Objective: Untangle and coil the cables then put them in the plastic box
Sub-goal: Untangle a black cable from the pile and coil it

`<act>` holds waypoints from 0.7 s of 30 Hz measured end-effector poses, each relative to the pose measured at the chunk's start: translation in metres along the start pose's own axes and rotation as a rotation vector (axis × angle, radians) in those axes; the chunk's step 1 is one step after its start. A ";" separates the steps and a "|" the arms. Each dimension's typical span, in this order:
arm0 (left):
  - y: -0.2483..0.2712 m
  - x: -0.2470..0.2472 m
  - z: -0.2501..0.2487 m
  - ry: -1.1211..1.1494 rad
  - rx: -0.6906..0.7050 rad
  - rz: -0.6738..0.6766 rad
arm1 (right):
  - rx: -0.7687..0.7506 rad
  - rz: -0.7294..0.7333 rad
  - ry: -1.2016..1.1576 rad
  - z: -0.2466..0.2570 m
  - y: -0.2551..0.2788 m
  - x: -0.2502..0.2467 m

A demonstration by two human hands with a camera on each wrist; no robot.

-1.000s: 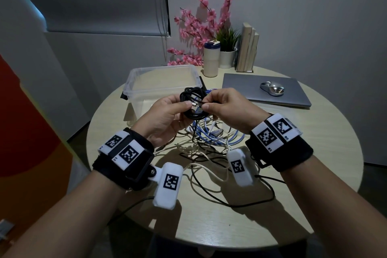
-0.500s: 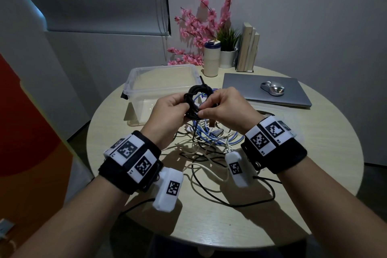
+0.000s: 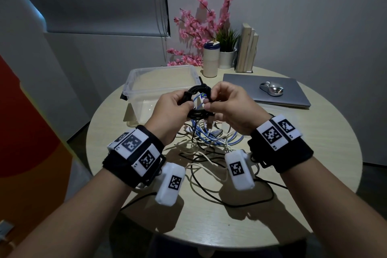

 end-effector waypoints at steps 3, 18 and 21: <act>0.000 0.002 0.002 -0.092 0.042 0.022 | 0.011 -0.049 -0.091 0.000 -0.003 0.002; 0.005 0.008 0.004 -0.005 -0.108 0.175 | 0.007 0.035 0.029 -0.002 0.000 0.009; 0.004 0.006 0.007 0.057 -0.124 0.135 | 0.021 0.058 -0.008 -0.005 0.001 0.009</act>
Point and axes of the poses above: each hand's wrist, its own y-axis away from the middle knuckle, its own x-axis out of the palm, z = x × y, the point moved 1 cm from there along -y, towards the middle knuckle, and after that the axes turned 3 degrees about -z, right-handed, at the moved point
